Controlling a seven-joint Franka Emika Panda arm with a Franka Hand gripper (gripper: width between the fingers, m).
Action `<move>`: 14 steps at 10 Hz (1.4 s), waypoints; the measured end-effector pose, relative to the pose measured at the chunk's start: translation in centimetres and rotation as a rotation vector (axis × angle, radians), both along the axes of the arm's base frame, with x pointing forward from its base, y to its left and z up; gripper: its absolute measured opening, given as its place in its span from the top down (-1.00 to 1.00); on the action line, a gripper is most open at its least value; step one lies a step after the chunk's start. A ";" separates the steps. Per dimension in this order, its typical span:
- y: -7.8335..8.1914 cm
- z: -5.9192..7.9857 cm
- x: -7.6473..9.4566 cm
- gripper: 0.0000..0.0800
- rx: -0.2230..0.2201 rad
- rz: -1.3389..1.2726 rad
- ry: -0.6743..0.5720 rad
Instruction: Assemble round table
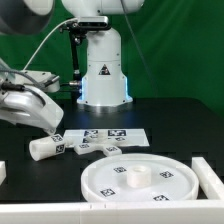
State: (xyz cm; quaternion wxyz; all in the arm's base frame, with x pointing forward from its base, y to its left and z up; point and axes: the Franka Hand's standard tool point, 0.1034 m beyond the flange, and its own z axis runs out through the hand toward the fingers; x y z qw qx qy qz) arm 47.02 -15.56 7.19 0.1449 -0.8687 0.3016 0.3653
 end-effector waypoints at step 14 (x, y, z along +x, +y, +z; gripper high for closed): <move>0.4 -6.5 -5.1 -0.62 0.086 -0.125 0.136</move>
Offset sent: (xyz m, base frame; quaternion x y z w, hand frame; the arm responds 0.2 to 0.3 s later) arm -0.0224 -0.0043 -0.0297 0.0158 -0.0143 0.0009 0.9998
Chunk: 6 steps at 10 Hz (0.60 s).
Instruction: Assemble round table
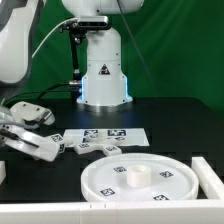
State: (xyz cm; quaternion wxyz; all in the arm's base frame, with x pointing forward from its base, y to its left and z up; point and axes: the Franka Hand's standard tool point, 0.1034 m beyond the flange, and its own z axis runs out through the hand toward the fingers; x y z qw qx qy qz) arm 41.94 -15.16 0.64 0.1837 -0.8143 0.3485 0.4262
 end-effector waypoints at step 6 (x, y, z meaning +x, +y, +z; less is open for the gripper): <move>0.2 0.2 0.3 -0.01 -0.003 0.012 -0.008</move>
Offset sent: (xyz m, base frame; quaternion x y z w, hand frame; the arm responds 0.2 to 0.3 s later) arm 0.0000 0.0000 0.0000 0.0000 0.0000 0.0000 1.0000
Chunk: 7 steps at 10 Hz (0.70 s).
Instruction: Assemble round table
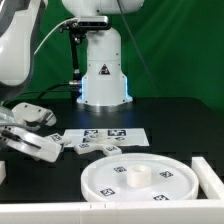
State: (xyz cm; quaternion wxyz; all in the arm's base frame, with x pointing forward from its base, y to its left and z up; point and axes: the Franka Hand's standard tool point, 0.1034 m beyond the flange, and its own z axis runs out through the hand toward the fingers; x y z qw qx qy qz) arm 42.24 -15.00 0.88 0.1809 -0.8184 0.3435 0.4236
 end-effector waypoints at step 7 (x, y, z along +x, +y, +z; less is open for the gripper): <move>5.0 7.1 5.3 -0.02 -0.150 0.094 -0.282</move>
Offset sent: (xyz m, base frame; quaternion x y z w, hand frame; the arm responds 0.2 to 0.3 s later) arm 0.0188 0.0506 0.0752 -0.0382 0.1494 -0.0102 0.9880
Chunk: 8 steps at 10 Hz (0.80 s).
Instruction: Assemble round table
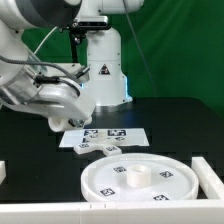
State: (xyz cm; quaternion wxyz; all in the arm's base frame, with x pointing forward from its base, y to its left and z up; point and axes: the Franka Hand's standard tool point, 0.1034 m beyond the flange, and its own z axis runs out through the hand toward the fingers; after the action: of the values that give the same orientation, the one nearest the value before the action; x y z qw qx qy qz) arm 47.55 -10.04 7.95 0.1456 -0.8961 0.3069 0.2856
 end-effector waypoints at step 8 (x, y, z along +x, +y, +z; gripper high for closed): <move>5.5 3.7 5.5 -0.02 -0.325 -0.010 -0.517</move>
Offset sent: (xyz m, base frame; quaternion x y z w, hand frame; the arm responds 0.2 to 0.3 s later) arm 0.0294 0.0539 0.0434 -0.0166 0.2349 -0.0283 0.9715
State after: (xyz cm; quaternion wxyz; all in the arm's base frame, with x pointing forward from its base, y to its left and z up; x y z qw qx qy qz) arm 53.01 -4.56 11.65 0.0749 -0.9491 0.3060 -0.0055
